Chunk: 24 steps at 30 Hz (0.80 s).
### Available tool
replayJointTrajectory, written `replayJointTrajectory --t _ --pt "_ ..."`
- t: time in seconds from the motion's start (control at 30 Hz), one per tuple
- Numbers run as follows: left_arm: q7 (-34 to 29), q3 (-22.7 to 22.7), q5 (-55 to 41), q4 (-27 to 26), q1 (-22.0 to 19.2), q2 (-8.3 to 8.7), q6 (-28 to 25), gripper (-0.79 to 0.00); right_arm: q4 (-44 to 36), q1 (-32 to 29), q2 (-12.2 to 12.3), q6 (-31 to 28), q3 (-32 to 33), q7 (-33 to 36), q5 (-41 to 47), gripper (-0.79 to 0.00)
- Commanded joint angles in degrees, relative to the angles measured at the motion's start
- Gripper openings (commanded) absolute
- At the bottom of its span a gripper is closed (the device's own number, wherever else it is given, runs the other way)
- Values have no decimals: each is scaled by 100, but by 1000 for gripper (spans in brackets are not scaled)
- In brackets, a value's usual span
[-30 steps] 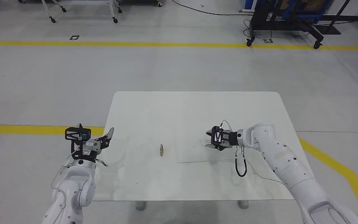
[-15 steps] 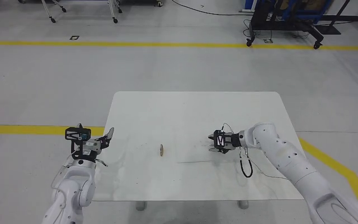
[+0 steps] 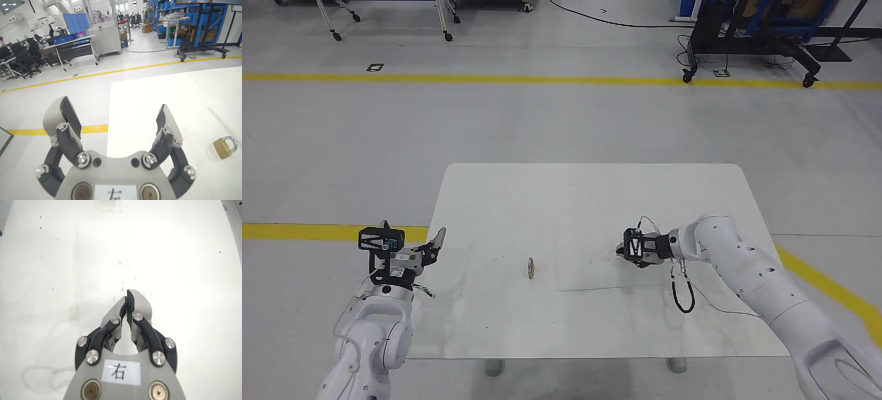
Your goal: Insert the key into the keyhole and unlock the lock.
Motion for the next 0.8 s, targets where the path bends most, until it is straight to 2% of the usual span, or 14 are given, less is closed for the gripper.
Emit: replayJointTrajectory --t 0.0,0.33,0.77 --pt "0 0 0 0 0 0 0 0 -81 -50 37 51 75 -89 -21 -785" --pt "0 0 0 0 0 0 0 0 -575 -524 332 219 759 -848 80 -785" --pt "0 0 0 0 0 0 0 0 -590 -572 323 284 788 -950 244 -785"
